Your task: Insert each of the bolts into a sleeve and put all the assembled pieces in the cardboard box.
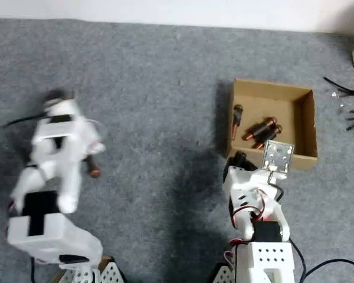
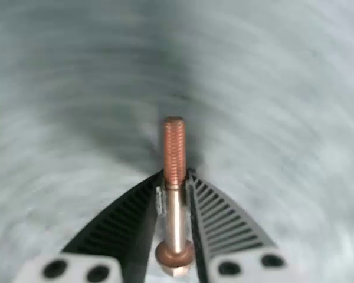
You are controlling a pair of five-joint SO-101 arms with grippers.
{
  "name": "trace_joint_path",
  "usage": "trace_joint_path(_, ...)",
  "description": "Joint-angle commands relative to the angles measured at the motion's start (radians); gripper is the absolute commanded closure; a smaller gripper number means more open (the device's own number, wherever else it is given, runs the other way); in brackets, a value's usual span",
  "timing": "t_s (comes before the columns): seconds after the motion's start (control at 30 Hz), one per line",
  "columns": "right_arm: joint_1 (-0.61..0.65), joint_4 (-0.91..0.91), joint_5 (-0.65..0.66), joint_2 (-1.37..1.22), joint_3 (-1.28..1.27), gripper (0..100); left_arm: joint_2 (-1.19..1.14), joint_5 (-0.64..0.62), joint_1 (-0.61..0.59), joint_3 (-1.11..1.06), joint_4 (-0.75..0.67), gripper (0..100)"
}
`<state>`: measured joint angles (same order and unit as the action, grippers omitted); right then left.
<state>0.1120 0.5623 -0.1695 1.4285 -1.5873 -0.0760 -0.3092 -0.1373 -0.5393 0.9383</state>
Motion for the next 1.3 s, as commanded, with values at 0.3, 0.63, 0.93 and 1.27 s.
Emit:
trace_joint_path(0.3,-0.013,-0.028,0.015,0.016,0.005,99.5,0.008,0.618,0.298,-0.047,-0.009,99)
trace_joint_path(0.63,-0.013,-0.028,0.015,0.016,0.005,99.5,0.018,1.191,0.369,0.044,0.198,99)
trace_joint_path(0.93,-0.013,-0.030,0.015,0.016,0.005,99.5,0.008,1.860,0.329,0.384,0.824,99)
trace_joint_path(1.27,-0.013,-0.030,0.015,0.016,0.005,99.5,0.005,1.854,0.326,0.427,0.815,97)
